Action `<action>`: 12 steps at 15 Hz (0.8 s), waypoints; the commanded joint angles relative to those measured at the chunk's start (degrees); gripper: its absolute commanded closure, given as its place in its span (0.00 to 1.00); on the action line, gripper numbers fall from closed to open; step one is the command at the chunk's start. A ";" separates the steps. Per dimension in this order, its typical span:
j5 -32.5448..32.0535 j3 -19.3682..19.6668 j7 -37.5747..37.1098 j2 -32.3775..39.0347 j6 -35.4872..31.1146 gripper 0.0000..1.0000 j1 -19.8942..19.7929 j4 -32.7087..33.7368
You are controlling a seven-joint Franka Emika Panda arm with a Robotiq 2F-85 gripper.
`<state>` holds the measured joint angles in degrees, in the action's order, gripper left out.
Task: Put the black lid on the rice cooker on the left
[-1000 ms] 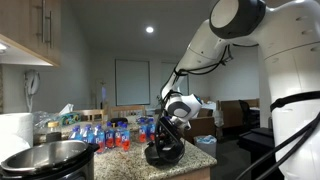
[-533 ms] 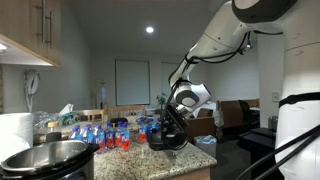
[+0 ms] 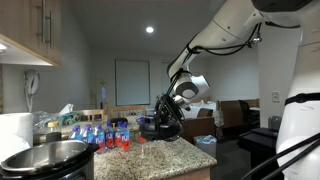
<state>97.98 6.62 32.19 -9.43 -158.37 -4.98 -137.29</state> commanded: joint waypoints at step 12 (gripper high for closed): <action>-18.61 -3.21 -3.88 -9.70 5.40 0.92 2.61 -2.55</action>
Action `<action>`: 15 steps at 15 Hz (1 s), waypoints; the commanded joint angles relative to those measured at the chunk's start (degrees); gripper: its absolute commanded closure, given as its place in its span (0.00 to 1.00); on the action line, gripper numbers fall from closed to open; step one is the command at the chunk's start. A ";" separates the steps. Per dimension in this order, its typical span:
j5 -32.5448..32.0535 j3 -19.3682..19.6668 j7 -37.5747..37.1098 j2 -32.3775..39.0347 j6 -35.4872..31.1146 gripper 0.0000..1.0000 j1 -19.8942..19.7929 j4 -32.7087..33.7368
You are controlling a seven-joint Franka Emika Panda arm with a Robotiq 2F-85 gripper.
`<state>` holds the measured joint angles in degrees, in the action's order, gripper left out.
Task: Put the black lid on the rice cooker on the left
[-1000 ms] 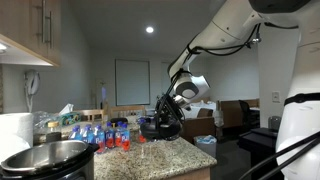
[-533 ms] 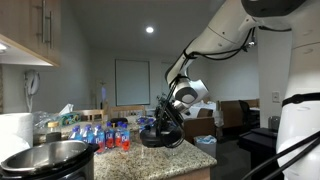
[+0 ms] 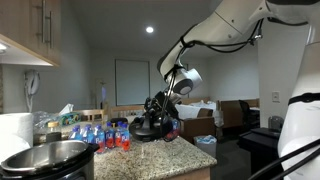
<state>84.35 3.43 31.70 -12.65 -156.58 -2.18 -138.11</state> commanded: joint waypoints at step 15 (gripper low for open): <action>-3.77 -13.58 -12.98 -6.90 9.07 0.93 11.72 2.65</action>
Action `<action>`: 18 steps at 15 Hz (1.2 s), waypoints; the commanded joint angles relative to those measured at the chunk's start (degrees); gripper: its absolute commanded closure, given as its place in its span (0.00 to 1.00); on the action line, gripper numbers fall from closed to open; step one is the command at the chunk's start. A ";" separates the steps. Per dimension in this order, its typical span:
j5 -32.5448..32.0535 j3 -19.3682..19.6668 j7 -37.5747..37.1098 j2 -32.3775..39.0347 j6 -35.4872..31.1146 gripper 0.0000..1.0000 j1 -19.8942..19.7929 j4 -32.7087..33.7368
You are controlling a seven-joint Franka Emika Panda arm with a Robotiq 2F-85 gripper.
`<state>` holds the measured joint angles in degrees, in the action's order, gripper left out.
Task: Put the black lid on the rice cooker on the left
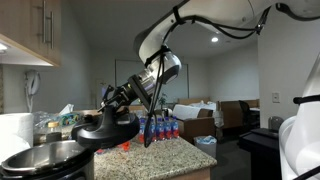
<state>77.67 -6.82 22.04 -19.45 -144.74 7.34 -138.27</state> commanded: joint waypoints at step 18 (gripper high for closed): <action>0.09 -10.67 -22.09 26.91 -15.31 0.94 6.83 23.98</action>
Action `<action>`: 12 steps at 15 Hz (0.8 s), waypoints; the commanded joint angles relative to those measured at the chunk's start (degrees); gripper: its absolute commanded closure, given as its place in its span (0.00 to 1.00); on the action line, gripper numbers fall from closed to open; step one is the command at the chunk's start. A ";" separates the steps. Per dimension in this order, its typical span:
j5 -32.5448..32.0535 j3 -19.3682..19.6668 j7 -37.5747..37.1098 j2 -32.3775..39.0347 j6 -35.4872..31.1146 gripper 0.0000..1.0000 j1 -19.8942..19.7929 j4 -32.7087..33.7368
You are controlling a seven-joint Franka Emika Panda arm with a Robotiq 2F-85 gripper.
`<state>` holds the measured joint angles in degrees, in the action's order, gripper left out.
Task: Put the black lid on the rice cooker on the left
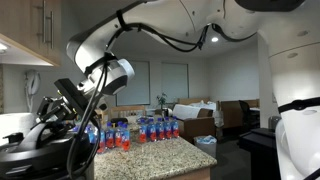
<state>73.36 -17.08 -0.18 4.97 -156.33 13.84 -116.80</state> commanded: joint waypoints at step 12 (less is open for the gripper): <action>40.70 -1.60 28.21 1.37 -20.37 0.95 2.87 3.32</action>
<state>106.21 -19.34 19.35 5.17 -173.50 16.46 -115.69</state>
